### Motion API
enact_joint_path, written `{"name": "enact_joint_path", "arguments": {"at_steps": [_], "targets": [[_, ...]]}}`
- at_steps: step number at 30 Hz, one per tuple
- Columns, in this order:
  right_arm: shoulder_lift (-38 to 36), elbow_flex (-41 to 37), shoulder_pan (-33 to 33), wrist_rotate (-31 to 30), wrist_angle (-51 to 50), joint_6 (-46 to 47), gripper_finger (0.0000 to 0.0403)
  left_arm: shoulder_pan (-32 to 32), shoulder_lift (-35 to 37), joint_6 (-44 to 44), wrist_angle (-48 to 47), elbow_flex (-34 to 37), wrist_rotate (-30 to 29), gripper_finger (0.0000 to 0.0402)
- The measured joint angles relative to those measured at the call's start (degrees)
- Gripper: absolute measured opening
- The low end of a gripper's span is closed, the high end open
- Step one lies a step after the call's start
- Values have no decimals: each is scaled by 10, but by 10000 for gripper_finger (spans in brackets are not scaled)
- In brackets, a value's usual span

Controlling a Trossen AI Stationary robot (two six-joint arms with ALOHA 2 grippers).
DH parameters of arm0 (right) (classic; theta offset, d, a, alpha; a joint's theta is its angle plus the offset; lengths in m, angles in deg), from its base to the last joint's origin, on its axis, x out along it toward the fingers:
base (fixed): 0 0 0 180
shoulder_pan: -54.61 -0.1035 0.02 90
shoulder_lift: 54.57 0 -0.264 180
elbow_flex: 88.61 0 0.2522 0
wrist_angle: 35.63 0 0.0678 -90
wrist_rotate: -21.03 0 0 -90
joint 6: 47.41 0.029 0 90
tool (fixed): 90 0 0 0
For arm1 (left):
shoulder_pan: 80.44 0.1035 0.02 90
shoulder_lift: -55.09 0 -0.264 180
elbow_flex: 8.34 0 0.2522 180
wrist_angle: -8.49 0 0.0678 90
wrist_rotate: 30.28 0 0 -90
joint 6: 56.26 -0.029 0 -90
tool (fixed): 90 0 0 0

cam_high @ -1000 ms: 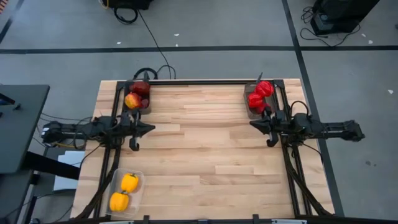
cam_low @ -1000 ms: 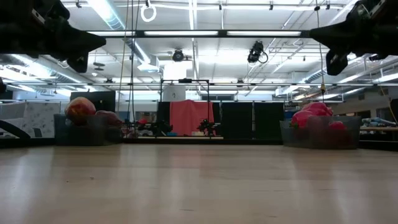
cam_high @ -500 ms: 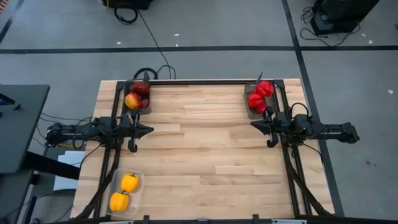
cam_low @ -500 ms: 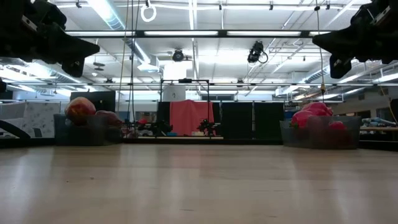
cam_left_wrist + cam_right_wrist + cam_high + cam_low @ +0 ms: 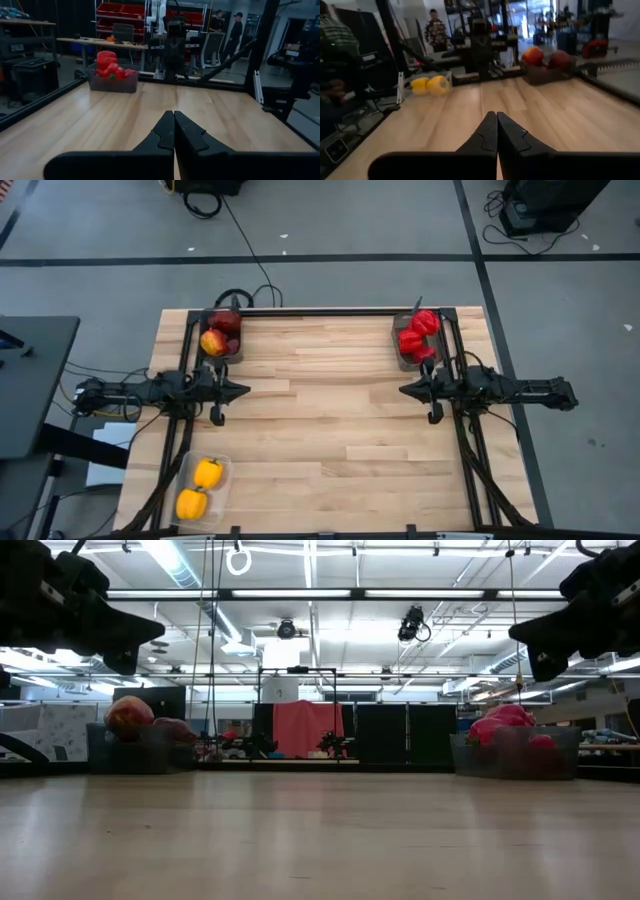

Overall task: Sort produce into baskets
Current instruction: Return to Home Position

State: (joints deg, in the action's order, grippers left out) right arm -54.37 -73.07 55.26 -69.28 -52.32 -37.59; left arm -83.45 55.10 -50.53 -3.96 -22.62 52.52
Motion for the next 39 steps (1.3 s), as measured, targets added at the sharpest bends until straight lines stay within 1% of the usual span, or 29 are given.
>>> {"name": "enact_joint_path", "arguments": {"at_steps": [6, 10, 14, 17, 21, 39], "targets": [[1, -6, 0, 2, 16, -38, 7, 0, 0, -9, -2, 0, 0, 5], [3, -6, 0, 2, 16, -44, 18, 0, 0, -8, -2, 0, -1, 5], [3, -6, 0, 2, 16, -28, 33, 0, 0, -9, 8, 1, -5, 5], [3, -6, 0, 2, 16, -5, 40, 0, 0, -9, 32, 1, -6, 5], [3, -6, 0, 2, 16, 9, 42, 0, 0, -10, 51, 1, -6, 5], [3, -6, 0, 2, 16, 6, 43, 0, 0, -10, 56, 1, -2, 6]]}}
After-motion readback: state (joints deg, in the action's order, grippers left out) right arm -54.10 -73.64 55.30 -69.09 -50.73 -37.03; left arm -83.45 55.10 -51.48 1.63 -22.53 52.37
